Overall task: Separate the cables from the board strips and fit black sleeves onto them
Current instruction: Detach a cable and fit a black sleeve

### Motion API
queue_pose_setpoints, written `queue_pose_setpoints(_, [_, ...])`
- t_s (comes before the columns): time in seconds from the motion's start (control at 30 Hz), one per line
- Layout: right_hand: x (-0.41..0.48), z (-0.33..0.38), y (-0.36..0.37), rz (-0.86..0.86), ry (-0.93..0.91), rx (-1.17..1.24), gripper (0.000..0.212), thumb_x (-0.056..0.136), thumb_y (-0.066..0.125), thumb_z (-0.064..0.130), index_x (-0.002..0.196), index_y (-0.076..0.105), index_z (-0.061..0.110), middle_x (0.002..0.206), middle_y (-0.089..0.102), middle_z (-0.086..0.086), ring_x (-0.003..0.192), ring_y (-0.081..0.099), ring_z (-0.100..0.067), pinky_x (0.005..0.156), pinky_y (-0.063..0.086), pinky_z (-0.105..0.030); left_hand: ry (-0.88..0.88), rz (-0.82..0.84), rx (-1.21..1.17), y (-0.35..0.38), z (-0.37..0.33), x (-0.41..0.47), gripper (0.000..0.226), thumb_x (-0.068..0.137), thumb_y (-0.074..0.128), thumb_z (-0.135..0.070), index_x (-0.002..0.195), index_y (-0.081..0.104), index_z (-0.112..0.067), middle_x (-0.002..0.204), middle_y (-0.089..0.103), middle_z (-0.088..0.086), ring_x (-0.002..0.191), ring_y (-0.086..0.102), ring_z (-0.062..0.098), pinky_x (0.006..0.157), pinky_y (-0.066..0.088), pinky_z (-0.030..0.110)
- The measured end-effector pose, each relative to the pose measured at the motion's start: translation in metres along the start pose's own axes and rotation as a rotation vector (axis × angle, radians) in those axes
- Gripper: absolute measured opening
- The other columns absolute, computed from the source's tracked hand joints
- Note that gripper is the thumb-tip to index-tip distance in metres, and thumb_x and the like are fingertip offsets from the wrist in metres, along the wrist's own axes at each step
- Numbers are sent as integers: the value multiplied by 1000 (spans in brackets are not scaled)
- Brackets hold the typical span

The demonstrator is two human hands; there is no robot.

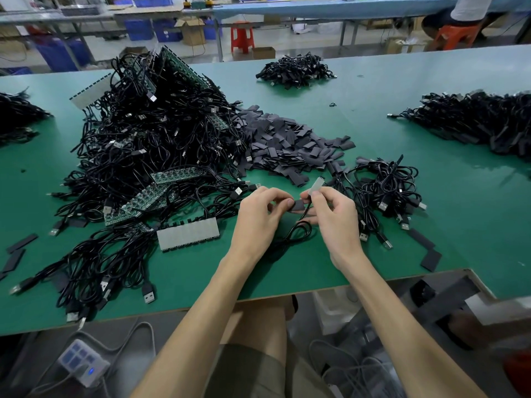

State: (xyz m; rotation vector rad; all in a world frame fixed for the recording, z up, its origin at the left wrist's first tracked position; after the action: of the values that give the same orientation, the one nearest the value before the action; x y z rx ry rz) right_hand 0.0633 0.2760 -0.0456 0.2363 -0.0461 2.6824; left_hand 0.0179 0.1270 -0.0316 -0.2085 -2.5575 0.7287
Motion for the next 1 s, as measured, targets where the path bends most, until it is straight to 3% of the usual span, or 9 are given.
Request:
queue_pose_setpoints(0.1, [1,-1,0,8,16,36,25,103,52,15,92,75,15,89,76,-8,80,77,-28,63,62,-32,-1,1,-23,0,0,0,3,94,72,-14,91,73,-16,88,65,-3,76,64,17,73,49,28])
queue_pose_setpoints(0.33, [2,-3,0,6,30,101,26,102,52,12,90,75,12,90,74,-18,76,78,-30,70,64,-36,88,12,9,-1,-7,-3,10,93,72,-8,99,76,-15,99,67,-6,81,63,5,74,43,10])
queue_pose_setpoints(0.53, [3,-6,-1,-7,49,115,25,103,52,13,91,74,12,86,75,-16,78,78,-31,69,63,-32,60,29,19,1,-5,-2,16,89,78,-17,105,80,-18,95,70,-8,83,62,3,76,43,9])
queue_pose_setpoints(0.73, [4,-5,-2,2,38,77,26,106,50,16,93,73,15,87,77,-10,82,78,-25,70,62,-28,73,54,-6,3,-5,-2,23,91,74,-7,113,78,-11,94,68,-4,82,60,-11,80,42,6])
queue_pose_setpoints(1.0, [3,-1,-2,16,-47,2,26,108,51,17,97,74,20,95,78,-2,91,76,-19,70,60,-26,25,24,-88,-1,0,-2,23,89,74,-1,110,80,-11,86,69,-3,79,62,-9,75,41,5])
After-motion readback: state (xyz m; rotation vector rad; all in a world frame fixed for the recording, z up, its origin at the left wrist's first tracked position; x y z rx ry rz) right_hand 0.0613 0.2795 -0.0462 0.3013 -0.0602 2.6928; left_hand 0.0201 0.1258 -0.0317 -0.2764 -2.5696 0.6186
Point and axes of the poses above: each hand's wrist, its own x-axis towards the middle knuckle, its own y-axis out of the palm, z = x × y, the point moved 4 cm from there along x, towards the middle knuckle
